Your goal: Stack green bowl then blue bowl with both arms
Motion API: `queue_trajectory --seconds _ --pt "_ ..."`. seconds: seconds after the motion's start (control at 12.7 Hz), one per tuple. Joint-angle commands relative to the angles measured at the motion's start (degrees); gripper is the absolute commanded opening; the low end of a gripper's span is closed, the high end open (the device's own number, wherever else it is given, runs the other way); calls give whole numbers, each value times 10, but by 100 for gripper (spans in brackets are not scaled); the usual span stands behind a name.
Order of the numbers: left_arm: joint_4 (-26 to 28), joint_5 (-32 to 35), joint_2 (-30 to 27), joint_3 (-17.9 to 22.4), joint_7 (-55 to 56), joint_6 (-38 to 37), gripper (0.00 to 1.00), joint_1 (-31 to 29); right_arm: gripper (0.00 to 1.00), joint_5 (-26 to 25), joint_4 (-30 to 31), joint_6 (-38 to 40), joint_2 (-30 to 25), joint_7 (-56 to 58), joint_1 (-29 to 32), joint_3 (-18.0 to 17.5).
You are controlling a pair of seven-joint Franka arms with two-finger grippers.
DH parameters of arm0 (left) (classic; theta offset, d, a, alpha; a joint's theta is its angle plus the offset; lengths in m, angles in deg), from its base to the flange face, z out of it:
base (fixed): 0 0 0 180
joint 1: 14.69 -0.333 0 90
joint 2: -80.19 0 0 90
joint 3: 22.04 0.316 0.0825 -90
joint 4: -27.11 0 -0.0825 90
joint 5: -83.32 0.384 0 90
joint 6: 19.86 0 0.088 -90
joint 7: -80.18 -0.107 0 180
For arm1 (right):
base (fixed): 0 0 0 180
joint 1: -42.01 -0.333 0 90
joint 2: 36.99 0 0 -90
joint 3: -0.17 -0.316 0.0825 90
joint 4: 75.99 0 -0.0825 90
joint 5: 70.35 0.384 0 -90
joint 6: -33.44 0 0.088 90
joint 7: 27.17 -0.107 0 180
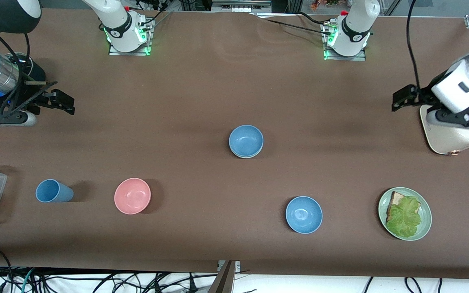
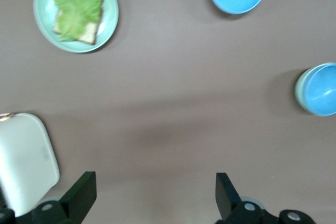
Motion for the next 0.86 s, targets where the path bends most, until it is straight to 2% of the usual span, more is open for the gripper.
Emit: queue_trajectory --seconds 0.0,0.79 --pt "54 16 -40 2 3 17 100 5 100 -7 -3 4 -4 19 4 1" --pt "32 17 -14 -3 9 2 100 -4 100 -6 -4 9 -3 18 5 1"
